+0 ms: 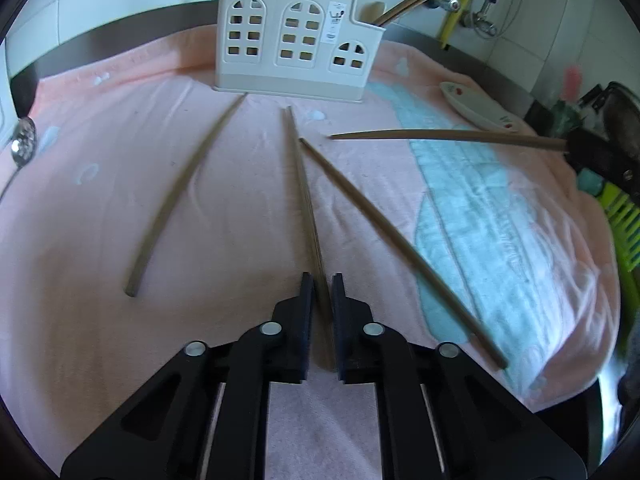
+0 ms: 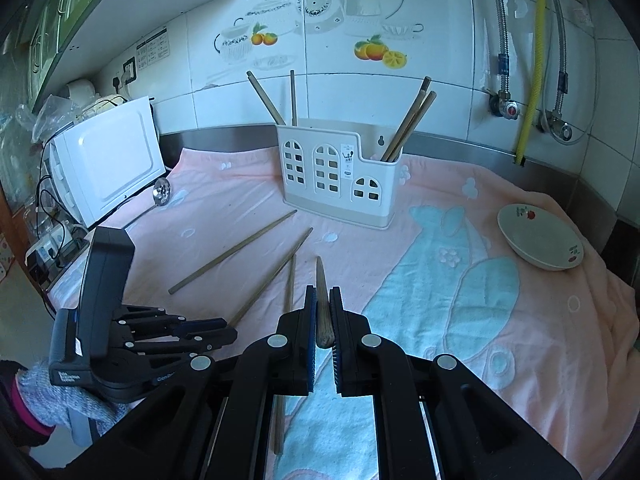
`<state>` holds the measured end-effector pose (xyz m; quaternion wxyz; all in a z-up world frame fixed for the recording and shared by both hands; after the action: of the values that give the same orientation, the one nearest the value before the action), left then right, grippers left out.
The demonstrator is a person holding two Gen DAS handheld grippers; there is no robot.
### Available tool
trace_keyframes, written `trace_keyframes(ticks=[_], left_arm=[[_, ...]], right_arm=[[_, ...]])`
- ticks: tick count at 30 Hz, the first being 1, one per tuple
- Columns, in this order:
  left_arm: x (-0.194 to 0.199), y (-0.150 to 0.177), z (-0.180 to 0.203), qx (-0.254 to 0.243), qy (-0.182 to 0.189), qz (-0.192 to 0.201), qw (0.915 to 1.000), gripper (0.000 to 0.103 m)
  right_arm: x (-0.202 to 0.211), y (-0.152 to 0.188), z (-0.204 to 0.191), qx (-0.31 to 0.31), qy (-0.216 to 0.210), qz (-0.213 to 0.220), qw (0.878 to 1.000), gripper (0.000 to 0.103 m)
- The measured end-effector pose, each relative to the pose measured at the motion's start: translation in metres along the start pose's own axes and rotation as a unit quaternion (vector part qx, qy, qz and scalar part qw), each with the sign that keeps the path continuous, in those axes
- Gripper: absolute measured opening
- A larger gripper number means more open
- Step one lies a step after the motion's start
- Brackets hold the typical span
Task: Organize utensils
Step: 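Grasp a chopstick with the left tool while the right tool lifts its chopstick, then carry both chopsticks upright to the white holder and lower them in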
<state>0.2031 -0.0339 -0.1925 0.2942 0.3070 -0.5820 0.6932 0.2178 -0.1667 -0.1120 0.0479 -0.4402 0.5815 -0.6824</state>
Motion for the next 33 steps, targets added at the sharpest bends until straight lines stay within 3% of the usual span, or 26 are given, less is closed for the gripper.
trace_keyframes(ticks=[7,22,33], left_arm=[[0.015,-0.007,-0.005,0.001,0.004,0.011,0.9999,0.007],[0.096,-0.068,-0.017,-0.029,0.017,0.118,0.9924,0.006],[0.107,-0.109,-0.011,-0.063,0.03,0.131,0.9889,0.005]], right_arm=[[0.005,-0.01,0.001,-0.003,0.0,0.007,1.0,0.006],[0.005,-0.05,-0.004,0.019,-0.003,0.004,1.0,0.006],[0.006,-0.097,-0.004,0.034,-0.006,0.004,0.999,0.006]])
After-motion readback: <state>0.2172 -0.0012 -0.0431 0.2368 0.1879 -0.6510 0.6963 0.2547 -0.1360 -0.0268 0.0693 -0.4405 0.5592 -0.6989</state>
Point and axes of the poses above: each gripper's, at about its wrist camera, not at the fingertips, and x roughly against the way its jaws point, z to its right, y to its underside, the point moved 6 cm from there along -x, roughly the way its jaws point, and after that the axes turned 4 degrees about -y, right-handed, at the moved point
